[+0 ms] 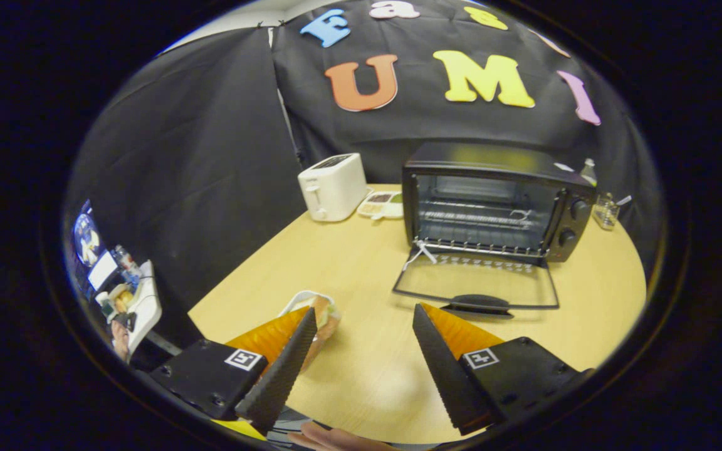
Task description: Open the toaster oven, put the food inside, and close the toaster oven door.
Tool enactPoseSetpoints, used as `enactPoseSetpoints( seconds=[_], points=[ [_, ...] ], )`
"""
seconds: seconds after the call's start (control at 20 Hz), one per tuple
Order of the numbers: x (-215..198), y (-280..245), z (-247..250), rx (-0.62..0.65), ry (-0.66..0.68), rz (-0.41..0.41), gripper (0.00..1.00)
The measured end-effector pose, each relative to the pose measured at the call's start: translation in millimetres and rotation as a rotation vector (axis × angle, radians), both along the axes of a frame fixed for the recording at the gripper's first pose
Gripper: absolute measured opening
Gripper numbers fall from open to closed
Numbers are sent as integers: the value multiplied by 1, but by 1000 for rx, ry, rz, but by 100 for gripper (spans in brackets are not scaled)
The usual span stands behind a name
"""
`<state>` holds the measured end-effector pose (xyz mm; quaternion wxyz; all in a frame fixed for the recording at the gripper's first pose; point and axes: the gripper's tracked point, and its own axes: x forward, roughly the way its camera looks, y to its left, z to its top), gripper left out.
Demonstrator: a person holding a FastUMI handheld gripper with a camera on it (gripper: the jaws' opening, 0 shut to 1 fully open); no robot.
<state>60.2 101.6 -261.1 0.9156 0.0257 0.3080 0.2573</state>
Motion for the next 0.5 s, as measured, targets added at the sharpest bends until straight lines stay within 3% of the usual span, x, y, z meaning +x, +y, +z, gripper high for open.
enactPoseSetpoints(
  seconds=[0.25, 0.5],
  points=[
    [-28, 40, -14, 110, 307, 136, 100],
    [-24, 49, -23, 121, 445, 176, 92]
  ],
)
